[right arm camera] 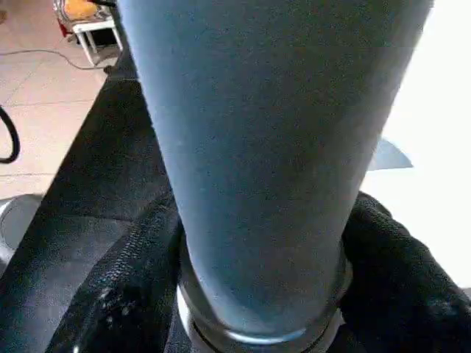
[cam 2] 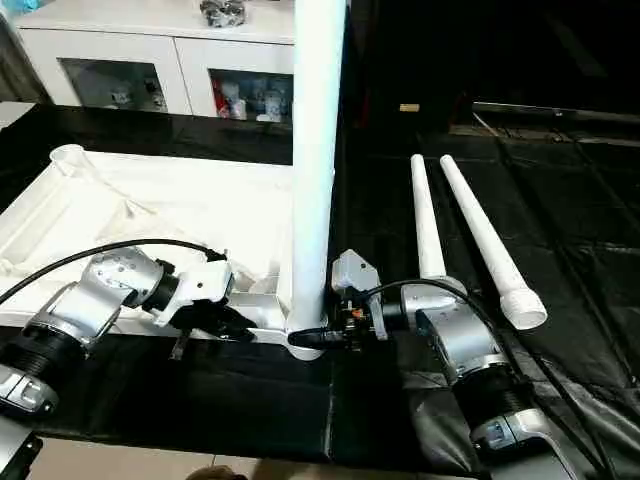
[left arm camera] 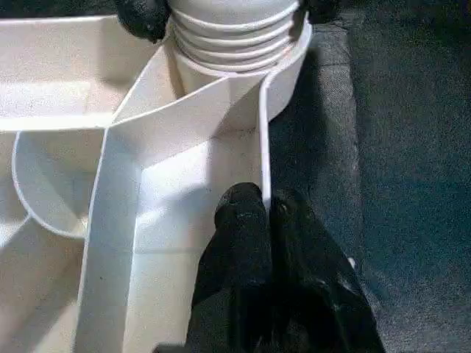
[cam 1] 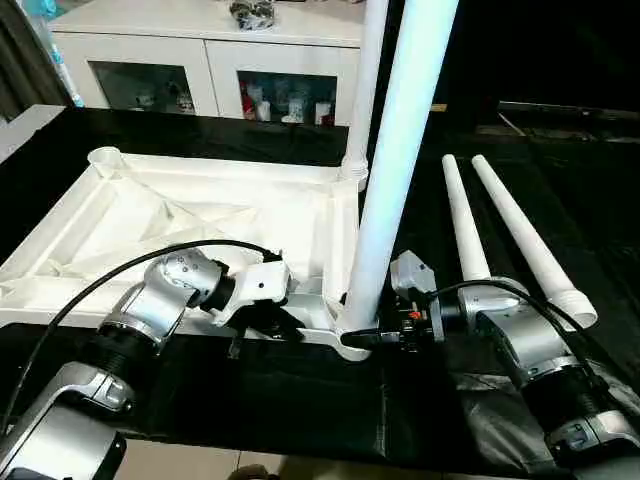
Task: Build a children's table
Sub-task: Rotate leg to tighten
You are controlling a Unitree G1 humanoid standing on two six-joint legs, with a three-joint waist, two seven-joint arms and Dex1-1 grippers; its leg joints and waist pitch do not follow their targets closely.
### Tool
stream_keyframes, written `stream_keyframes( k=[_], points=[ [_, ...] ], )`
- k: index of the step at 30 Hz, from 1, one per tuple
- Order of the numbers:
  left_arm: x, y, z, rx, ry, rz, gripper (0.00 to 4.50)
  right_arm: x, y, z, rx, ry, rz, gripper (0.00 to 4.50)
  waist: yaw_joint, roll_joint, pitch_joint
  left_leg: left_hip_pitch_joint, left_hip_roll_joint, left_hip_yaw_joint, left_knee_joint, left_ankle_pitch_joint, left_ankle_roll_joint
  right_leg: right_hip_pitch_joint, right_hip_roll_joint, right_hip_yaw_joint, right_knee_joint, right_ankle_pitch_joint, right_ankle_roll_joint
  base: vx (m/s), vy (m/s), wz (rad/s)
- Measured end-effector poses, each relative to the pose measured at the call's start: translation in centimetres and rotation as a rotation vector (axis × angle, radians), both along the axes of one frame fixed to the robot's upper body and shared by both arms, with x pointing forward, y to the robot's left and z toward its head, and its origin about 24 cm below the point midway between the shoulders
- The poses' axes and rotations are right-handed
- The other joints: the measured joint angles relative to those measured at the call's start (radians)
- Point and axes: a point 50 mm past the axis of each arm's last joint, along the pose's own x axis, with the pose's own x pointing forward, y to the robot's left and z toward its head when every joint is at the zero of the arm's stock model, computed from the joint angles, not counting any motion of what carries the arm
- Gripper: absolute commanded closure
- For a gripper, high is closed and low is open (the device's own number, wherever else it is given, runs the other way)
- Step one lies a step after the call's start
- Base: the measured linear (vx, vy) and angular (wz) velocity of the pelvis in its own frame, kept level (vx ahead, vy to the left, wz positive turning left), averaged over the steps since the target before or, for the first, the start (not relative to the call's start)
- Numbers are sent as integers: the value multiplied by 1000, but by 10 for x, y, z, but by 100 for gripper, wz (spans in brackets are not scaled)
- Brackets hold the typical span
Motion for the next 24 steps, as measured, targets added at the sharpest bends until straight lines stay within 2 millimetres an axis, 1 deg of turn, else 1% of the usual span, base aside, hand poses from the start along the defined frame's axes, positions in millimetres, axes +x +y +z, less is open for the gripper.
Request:
stream_keyframes(
  k=[4,7,8,11,14,17,20,21,22,23,24],
  points=[
    [5,0,-1,-15,11,111,450,6,3,-1,6,-3,-120,180,-8,0,0,1,0,0,0,1,-1,0,0,0,0,0,1,0,0,0],
    [13,-6,-4,-40,21,284,450,14,8,-6,33,10,-344,181,-27,0,0,3,0,0,0,1,-2,1,0,0,0,0,1,0,0,0],
    [16,-13,-5,-53,25,354,450,19,9,-8,38,12,-454,181,-36,0,0,4,0,0,0,2,-3,2,0,0,0,0,1,0,0,0],
    [19,-29,-7,-84,38,465,450,29,10,-7,26,6,-621,181,-58,0,0,4,0,0,1,2,-3,2,0,0,-1,0,1,0,0,0],
    [23,-43,-8,-103,19,590,450,42,18,-5,2,-3,-767,181,-70,1,0,6,0,0,-1,2,-3,2,0,0,0,0,0,0,0,0],
    [25,-51,-7,-102,-4,657,450,49,23,-3,-19,-12,-849,181,-71,1,-1,7,0,0,-2,2,-3,2,0,0,0,0,1,0,0,0],
    [25,-53,-6,-100,-13,673,450,51,26,-1,-26,-15,-868,181,-72,1,-1,7,0,0,-3,2,-3,1,0,0,-1,0,1,0,0,0],
    [25,-53,-6,-99,-14,675,450,52,25,-1,-24,-16,-869,146,-73,1,-1,6,0,0,-3,1,-3,1,0,0,-1,0,1,0,0,0],
    [25,-54,-5,-99,-15,677,450,52,25,-1,-24,-19,-869,125,-73,1,-1,5,-1,0,-4,1,-3,1,0,0,-1,0,1,0,0,0],
    [25,-54,-5,-99,-17,677,450,52,26,0,-26,-24,-868,109,-73,1,-1,4,-1,0,-4,1,-2,-1,0,0,-1,0,0,0,0,0],
    [26,-54,-4,-98,-20,678,450,52,27,0,-23,-28,-866,109,-73,1,-1,3,-1,0,-3,1,-2,-1,0,0,-1,1,0,0,0,0]
  ],
)
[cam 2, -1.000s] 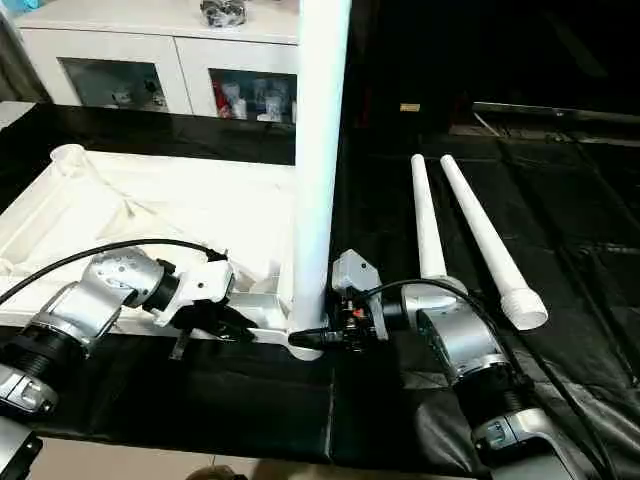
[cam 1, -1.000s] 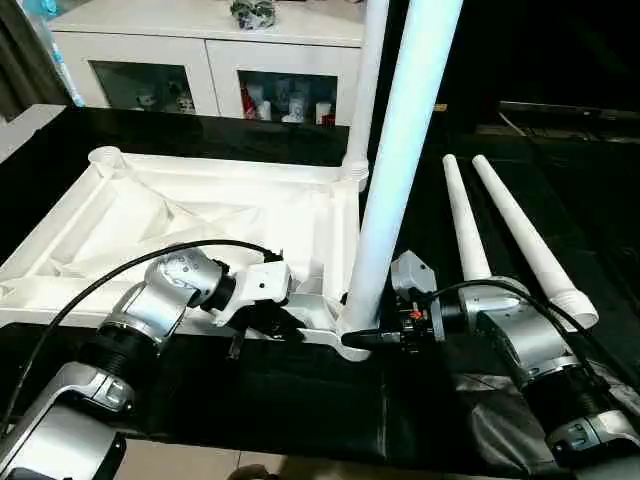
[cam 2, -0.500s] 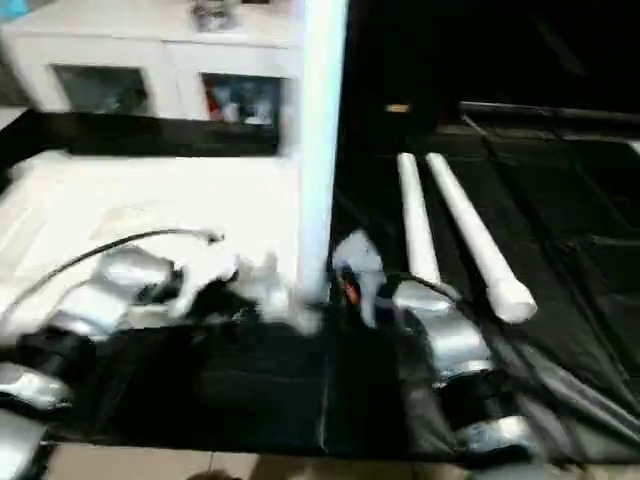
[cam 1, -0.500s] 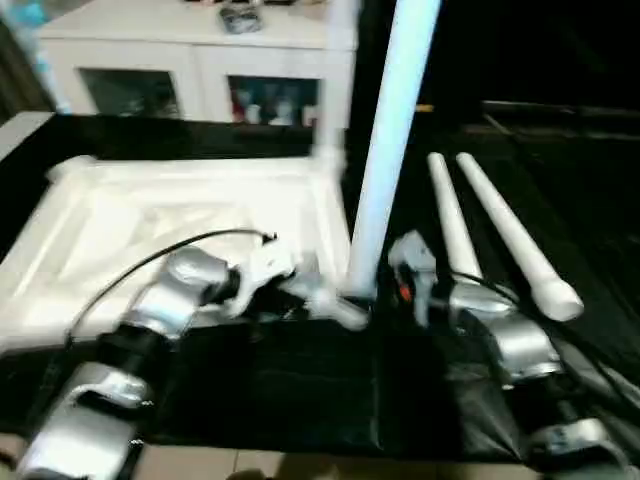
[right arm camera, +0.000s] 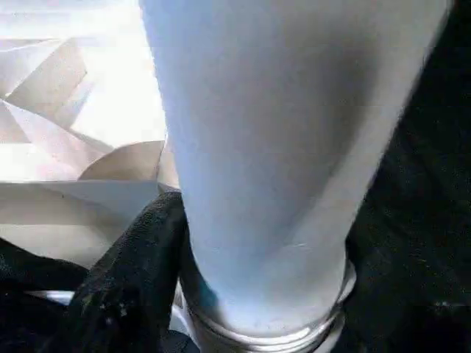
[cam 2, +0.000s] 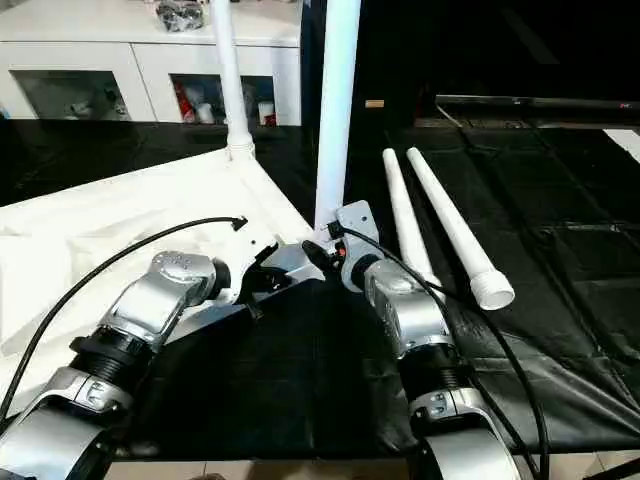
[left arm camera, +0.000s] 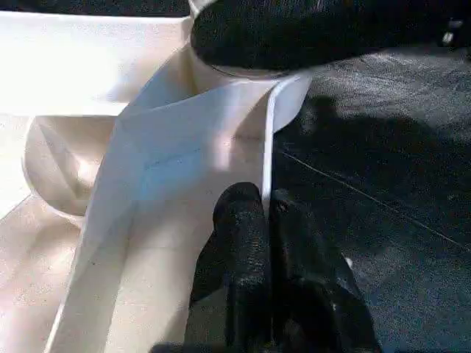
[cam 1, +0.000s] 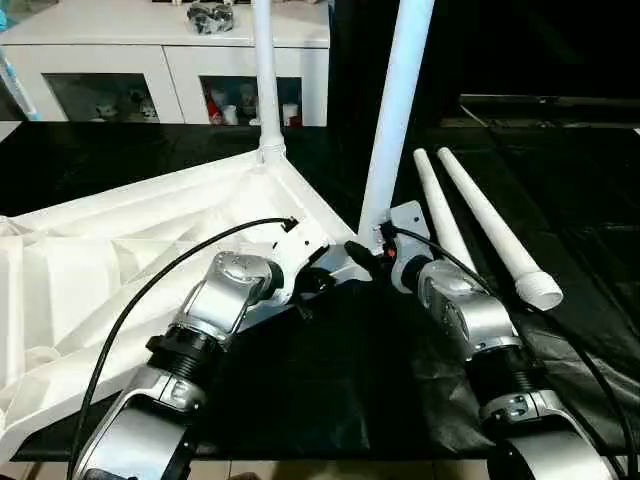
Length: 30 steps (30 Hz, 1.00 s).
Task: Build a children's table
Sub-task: Rotate leg to tighten
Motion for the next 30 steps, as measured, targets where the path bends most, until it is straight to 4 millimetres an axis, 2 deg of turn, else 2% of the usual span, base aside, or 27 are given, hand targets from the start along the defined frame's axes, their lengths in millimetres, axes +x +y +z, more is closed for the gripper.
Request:
stream_keyframes(
  k=[3,6,7,11,16,21,24,30],
  points=[
    [0,1,0,5,-6,-3,450,0,1,0,4,-6,3,66,-2,0,0,-1,0,0,0,0,0,-1,0,0,0,2,-4,0,0,0],
    [-1,4,1,14,-20,-46,450,-6,0,-2,25,-25,27,54,-3,1,0,-2,0,0,0,0,0,-2,0,0,-1,1,-2,0,0,0],
    [-1,5,1,15,-21,-55,450,-8,0,-2,34,-27,36,29,-4,1,0,-2,0,0,-1,0,0,-2,0,0,-1,2,-3,0,0,0],
    [-1,15,3,31,-34,-100,450,-19,-12,-4,64,-33,117,5,-2,1,1,-4,0,0,-1,0,0,-3,0,0,-1,2,-3,0,0,0],
    [-1,26,3,52,-45,-142,450,-30,-29,-9,69,-16,201,5,2,2,1,-4,0,0,-1,0,0,-3,0,0,-1,2,-4,0,0,0],
    [-3,32,5,62,-40,-214,450,-46,-47,-11,65,7,305,5,18,2,1,-4,0,0,-1,0,0,-4,0,0,-1,1,-2,0,0,0],
    [-9,39,5,63,-31,-308,450,-53,-59,-4,40,2,398,5,25,2,1,-5,0,0,-1,-1,1,-3,0,0,-1,1,-2,0,0,0],
    [-18,42,4,69,-6,-472,450,-54,-62,0,25,-19,457,5,42,2,1,-4,0,0,0,-1,1,-3,0,0,-1,0,-1,0,0,0]
  ],
)
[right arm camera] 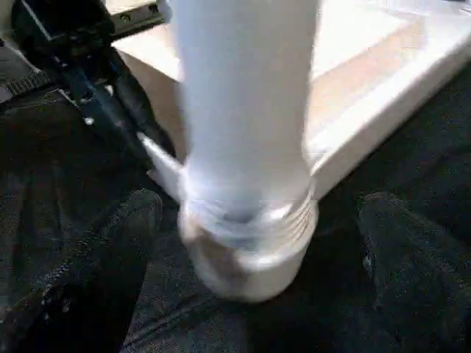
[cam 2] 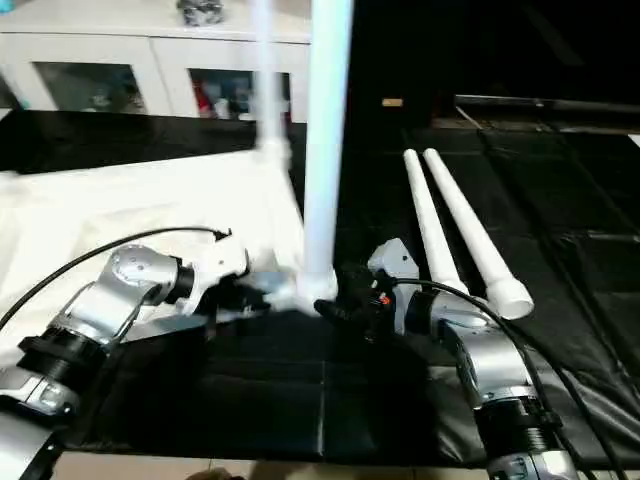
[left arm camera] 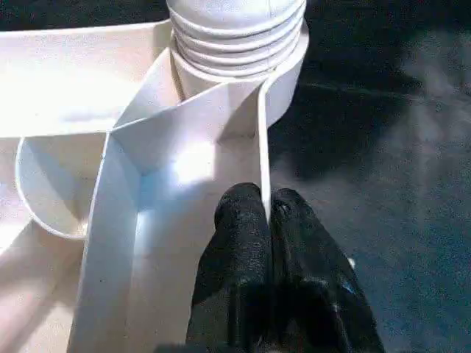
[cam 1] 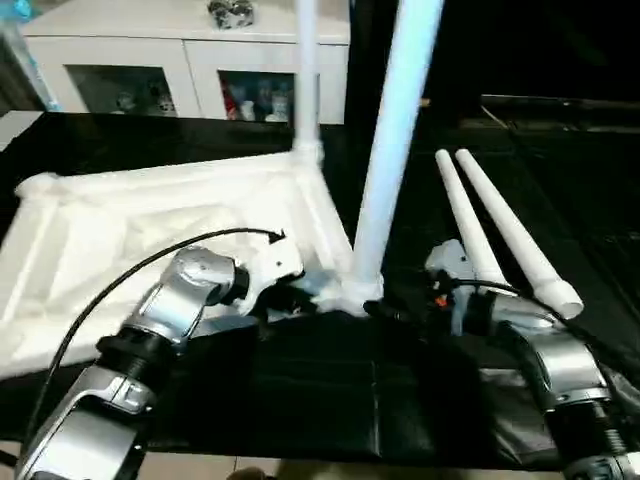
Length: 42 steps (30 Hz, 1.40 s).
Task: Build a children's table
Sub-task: Rotate leg to tighten
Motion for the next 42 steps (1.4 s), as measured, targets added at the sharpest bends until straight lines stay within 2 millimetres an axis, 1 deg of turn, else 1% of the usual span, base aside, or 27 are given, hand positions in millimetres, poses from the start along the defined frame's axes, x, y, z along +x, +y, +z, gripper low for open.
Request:
stream_keyframes(
  k=[2,7,11,13,14,15,18,19,21,22,23,25,27,28,30,31,33,35,36,37,38,39,42],
  points=[
    [-3,2,0,10,12,-47,450,-2,3,1,-4,-4,52,5,4,0,0,0,0,0,0,0,0,0,0,0,0,-1,2,0,0,0],
    [-6,5,1,33,10,-133,450,-9,16,4,-2,-3,212,5,6,-1,0,0,0,0,0,0,0,1,0,0,0,-1,2,0,0,0],
    [-8,6,1,45,7,-177,450,-9,21,7,-4,-4,271,5,7,-1,0,0,0,0,1,0,0,2,0,0,0,-1,2,0,0,0],
    [-9,6,1,51,7,-194,450,-8,22,8,-8,-11,284,32,8,-1,-1,0,0,0,1,0,0,2,0,0,0,-1,2,0,0,0],
    [-9,6,1,53,9,-204,450,-8,22,8,-10,-6,294,32,8,-1,-1,0,0,0,1,0,0,3,0,0,0,-1,2,0,0,0],
    [-9,6,1,54,7,-210,450,-8,22,8,-11,-4,299,52,8,-1,-1,0,0,0,1,0,0,3,0,0,0,-1,2,0,0,0],
    [-9,6,1,57,5,-221,450,-7,22,7,-13,11,315,64,10,-1,-1,0,0,0,1,0,0,3,0,0,0,-1,2,0,0,0],
    [-9,6,1,58,5,-223,450,-7,22,7,-13,10,321,83,10,-1,-1,0,0,0,1,0,0,3,0,0,0,-1,2,0,0,0],
    [-9,6,1,58,3,-226,450,-5,20,9,-22,9,327,97,11,-1,-1,0,0,0,1,0,0,3,0,0,0,-1,2,0,0,0],
    [-9,6,1,57,3,-226,450,-5,20,10,-25,9,331,97,11,-1,-1,0,0,0,1,0,0,3,0,0,1,-1,2,0,0,0],
    [-9,6,1,57,2,-227,450,-5,19,10,-26,10,333,119,11,-1,-1,0,0,0,1,0,0,3,0,0,1,-1,2,0,0,0],
    [-9,6,1,57,1,-228,450,-5,19,9,-26,15,335,128,11,-1,-1,0,0,0,1,0,0,3,0,0,1,-1,2,0,0,0],
    [-9,6,1,57,0,-229,450,-6,21,7,-30,19,346,153,11,-1,-1,0,0,0,1,0,0,3,0,0,1,-1,2,0,0,0],
    [-9,6,1,57,0,-230,450,-6,21,7,-34,14,351,153,11,-1,-1,0,0,0,1,0,0,3,0,0,1,-1,2,0,0,0],
    [-9,6,1,56,-2,-234,450,-6,22,8,-39,8,356,174,12,-1,-1,0,0,0,1,0,0,3,0,0,1,-1,2,0,0,0],
    [-9,7,1,56,-3,-235,450,-6,22,8,-39,6,358,174,12,-1,-1,0,0,0,1,0,0,3,0,0,1,-1,2,0,0,0],
    [-9,7,1,57,-5,-236,450,-6,22,8,-41,5,360,192,13,-2,-1,0,0,0,1,0,0,3,0,0,1,-1,2,0,0,0],
    [-9,7,1,57,-5,-236,450,-5,22,9,-45,-2,362,192,13,-2,-1,1,0,0,1,0,0,3,0,0,1,-1,2,0,0,0],
    [-9,7,1,57,-5,-236,450,-5,22,9,-45,-2,362,164,12,-2,-1,1,0,0,1,0,0,3,0,0,1,-1,2,0,0,0],
    [-9,7,1,57,-5,-236,450,-5,22,8,-45,-2,361,146,12,-1,-1,1,0,0,1,0,0,3,0,0,1,-1,2,0,0,0],
    [-8,7,0,57,-5,-236,450,-5,23,8,-45,1,361,133,12,-2,-1,1,0,0,1,0,0,3,0,0,1,-1,2,0,0,0],
    [-8,7,0,57,-5,-236,450,-4,23,7,-50,9,361,133,12,-2,-1,1,0,0,1,0,0,3,0,0,1,-1,2,0,0,0],
    [-8,7,1,58,-6,-238,450,-5,23,3,-64,17,359,92,13,-1,-1,1,0,0,1,0,0,3,0,0,1,-1,2,0,0,0]
  ],
)
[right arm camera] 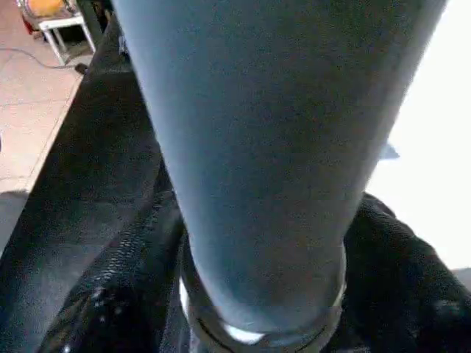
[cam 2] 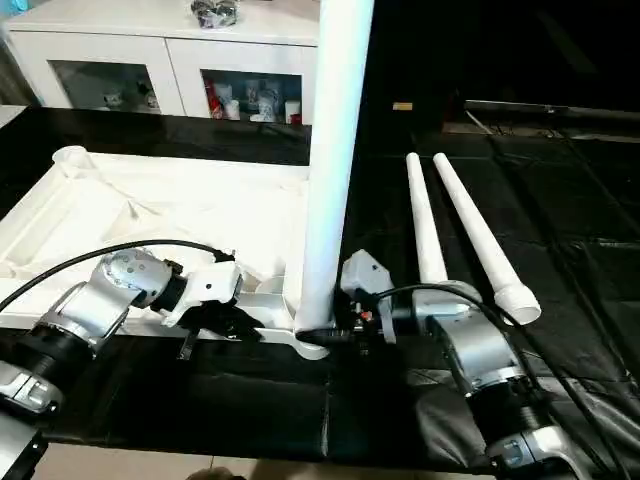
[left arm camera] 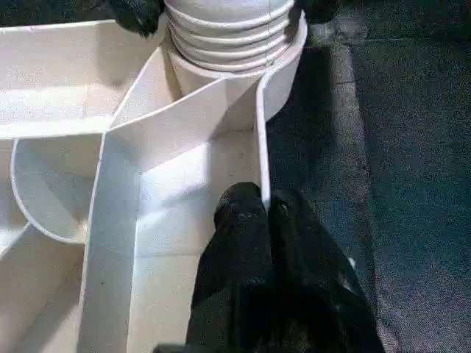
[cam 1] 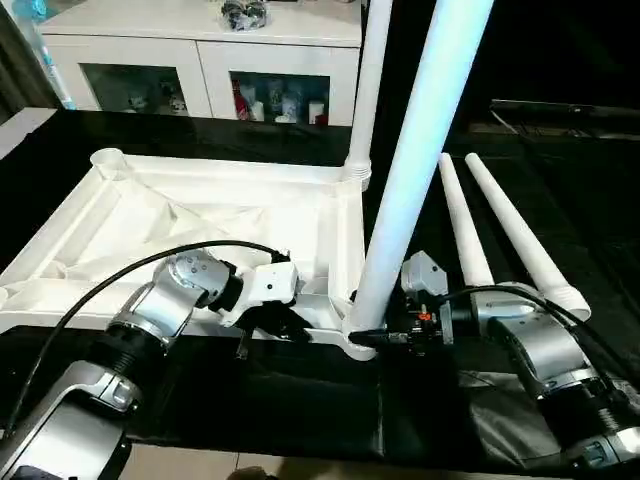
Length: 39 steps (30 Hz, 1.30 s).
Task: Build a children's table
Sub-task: Rotate leg to tighten
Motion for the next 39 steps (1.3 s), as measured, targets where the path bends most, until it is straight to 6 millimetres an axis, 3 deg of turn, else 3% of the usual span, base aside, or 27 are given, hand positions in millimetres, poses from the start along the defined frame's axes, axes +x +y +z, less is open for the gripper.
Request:
stream_keyframes(
  k=[12,14,22,36,39],
  points=[
    [1,1,0,2,3,0,450,0,1,-1,-10,-8,4,92,-1,0,0,1,0,0,0,0,0,0,0,0,1,0,0,0,0,0],
    [1,1,0,1,3,-1,450,0,1,-1,-10,-4,3,128,-1,0,0,1,0,0,0,0,0,0,0,0,1,0,0,0,0,0],
    [1,1,0,2,5,-3,450,0,1,-2,-8,0,-3,177,0,0,0,1,0,0,0,0,0,0,0,0,1,0,0,0,0,0],
    [2,2,-1,3,17,12,450,0,3,-3,3,7,-20,180,-1,0,0,2,0,0,0,0,0,1,0,0,1,0,0,0,0,0],
    [6,-1,-3,-26,53,111,450,2,9,-7,35,22,-114,180,-7,1,0,5,0,0,1,0,-1,3,0,0,2,0,0,0,0,0]
  ],
)
